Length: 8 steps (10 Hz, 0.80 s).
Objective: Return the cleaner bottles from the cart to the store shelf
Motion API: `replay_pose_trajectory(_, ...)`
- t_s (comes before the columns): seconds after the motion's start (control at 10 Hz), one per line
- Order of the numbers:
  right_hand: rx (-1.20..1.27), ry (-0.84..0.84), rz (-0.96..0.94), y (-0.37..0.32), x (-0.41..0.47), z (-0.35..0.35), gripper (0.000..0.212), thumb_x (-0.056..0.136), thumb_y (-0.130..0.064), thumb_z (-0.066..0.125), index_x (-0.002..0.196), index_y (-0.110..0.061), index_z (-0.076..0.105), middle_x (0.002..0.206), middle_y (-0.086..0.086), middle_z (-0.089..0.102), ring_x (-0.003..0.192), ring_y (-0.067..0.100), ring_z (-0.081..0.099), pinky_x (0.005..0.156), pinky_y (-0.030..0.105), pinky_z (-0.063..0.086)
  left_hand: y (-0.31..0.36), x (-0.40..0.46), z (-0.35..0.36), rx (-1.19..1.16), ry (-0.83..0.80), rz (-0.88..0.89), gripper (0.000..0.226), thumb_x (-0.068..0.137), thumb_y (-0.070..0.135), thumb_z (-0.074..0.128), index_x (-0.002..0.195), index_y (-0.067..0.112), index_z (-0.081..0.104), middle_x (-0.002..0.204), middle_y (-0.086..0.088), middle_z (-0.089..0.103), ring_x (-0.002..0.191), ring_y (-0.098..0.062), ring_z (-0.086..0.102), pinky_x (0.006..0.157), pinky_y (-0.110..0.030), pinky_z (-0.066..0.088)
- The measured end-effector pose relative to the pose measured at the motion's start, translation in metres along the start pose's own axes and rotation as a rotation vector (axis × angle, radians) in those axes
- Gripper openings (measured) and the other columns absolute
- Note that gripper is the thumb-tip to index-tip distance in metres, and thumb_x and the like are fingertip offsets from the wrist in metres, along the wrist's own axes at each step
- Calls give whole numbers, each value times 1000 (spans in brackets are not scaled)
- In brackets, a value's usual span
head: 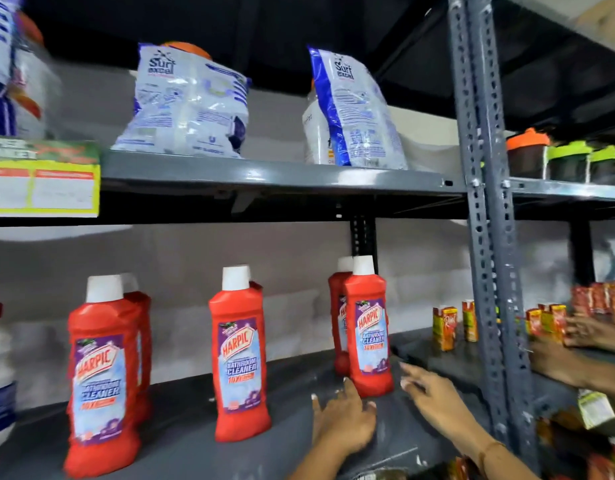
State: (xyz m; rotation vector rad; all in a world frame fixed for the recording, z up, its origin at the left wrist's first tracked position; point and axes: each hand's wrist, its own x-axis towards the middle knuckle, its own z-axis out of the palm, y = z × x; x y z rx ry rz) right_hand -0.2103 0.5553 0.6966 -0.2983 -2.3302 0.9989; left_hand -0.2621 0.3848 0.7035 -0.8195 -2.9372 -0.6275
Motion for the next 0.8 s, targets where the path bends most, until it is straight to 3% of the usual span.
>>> replay_pose_trajectory(0.1,13,-51,-48,3,6,-1,37,85,-13,63,123,-14,63,117,-6,68,101,-13,58,90,6,41,6,6,1,5,-2,13,73,93,45,26,149,4,3,157,-16,22,144,-29,24,119,-53,-5)
replay_pose_trajectory(0.2,-23,-87,-87,5,9,2,33,85,-15,62,117,-21,66,113,-19,66,97,-23,54,90,1,39,8,10,1,-9,-14,27,74,92,45,26,149,3,2,158,-15,19,145,-28,22,119,-52,-6)
replay_pose_trajectory(0.3,-79,-88,-109,6,12,2,36,85,-20,62,120,-25,64,119,-17,66,110,-9,56,101,15,40,8,10,1,-6,-8,50,73,93,45,25,149,4,2,159,-13,17,146,-26,19,120,-51,-6)
replay_pose_trajectory(0.4,-89,-117,-87,7,10,2,38,84,-24,62,122,-27,62,121,-18,64,114,-7,55,103,18,39,7,9,2,-5,-17,51,73,92,45,25,149,5,1,160,-12,15,147,-25,17,120,-51,-7)
replay_pose_trajectory(0.5,-96,-113,-79,10,10,4,41,83,-29,61,124,-33,59,122,-21,64,115,-7,54,106,31,44,7,8,2,2,-21,49,74,92,45,25,149,5,1,159,-12,16,147,-25,18,120,-51,-7)
replay_pose_trajectory(0.7,-26,-28,-11,13,11,7,48,86,-9,61,133,-10,51,127,2,63,118,9,57,98,17,37,5,0,-1,-123,37,20,69,92,39,30,149,6,8,154,-14,31,143,-25,29,121,-45,-1)
replay_pose_trajectory(0.8,23,96,88,15,9,5,49,82,-10,66,130,-8,55,123,9,66,115,19,61,103,28,41,5,-23,-6,-270,17,50,69,90,46,37,150,20,15,151,-11,38,142,-28,30,121,-39,10)
